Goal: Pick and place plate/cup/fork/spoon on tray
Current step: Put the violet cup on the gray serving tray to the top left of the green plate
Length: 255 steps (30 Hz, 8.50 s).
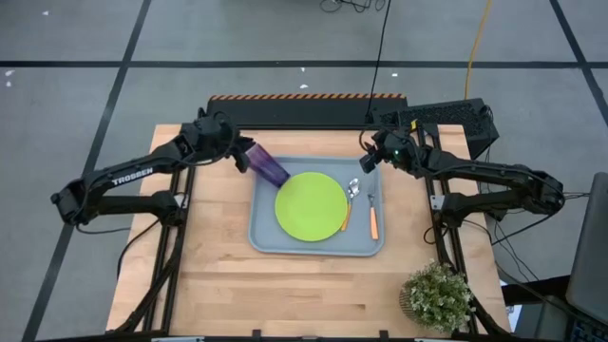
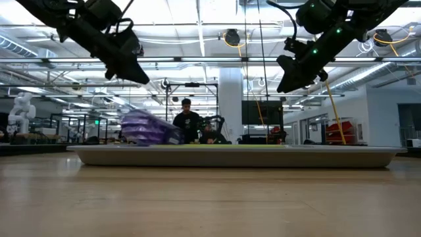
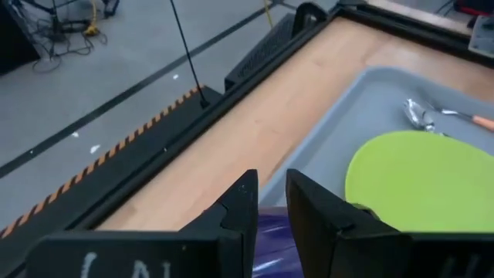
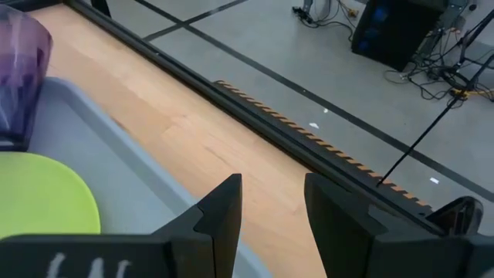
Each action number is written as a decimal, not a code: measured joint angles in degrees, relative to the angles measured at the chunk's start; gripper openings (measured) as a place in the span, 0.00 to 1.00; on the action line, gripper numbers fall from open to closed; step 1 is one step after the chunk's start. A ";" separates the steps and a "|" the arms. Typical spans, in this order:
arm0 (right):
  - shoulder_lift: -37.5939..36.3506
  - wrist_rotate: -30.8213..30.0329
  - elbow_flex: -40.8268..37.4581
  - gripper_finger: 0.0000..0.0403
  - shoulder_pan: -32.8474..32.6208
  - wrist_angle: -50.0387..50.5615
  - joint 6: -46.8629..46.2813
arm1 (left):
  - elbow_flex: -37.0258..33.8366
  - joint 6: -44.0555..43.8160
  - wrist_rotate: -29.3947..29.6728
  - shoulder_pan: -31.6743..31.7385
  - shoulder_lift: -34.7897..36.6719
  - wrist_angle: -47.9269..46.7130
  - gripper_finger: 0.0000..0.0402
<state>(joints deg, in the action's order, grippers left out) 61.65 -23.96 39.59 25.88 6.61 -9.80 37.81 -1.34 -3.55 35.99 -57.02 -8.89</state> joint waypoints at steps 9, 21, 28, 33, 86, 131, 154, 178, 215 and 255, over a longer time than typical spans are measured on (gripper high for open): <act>0.00 3.29 -0.02 0.33 0.01 -3.88 0.44 | 0.15 1.81 4.87 3.01 2.55 -11.19 0.18; 0.00 9.06 -0.02 0.33 -0.04 -9.09 0.42 | 0.15 5.33 -11.09 15.75 -7.89 -0.44 0.18; 0.00 9.24 -0.04 0.33 0.04 -9.42 2.10 | 4.88 7.82 -29.27 21.49 -17.87 -6.33 0.18; -0.02 9.24 -0.04 0.33 0.06 -9.16 2.99 | 9.40 10.05 -29.94 22.81 -18.61 -11.65 0.18; -0.04 12.25 -0.07 0.33 0.08 -8.98 2.56 | 12.32 13.18 -40.57 22.11 -25.52 -20.45 0.18; -0.04 12.21 -0.07 0.33 0.06 -7.57 2.99 | 12.28 24.77 -13.22 7.73 -17.15 -30.74 0.18; -0.04 12.25 -0.07 0.33 -0.47 -7.63 2.36 | -2.74 39.72 14.26 -11.74 -16.99 -4.88 0.43; -0.04 12.11 -0.07 0.33 -0.47 -7.63 1.92 | -5.73 35.48 15.86 -14.43 -16.99 12.94 0.78; -0.04 12.10 -0.07 0.33 -0.47 -7.65 1.54 | -5.73 44.52 12.70 -13.58 -17.04 12.07 0.62; -0.02 12.21 -0.07 0.33 -0.38 -8.11 3.63 | 4.97 49.41 31.41 -16.19 -23.11 1.41 0.02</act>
<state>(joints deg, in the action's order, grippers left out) 61.63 -11.75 39.53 25.50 -1.50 -6.17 42.78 48.07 27.86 19.81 -80.13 -7.48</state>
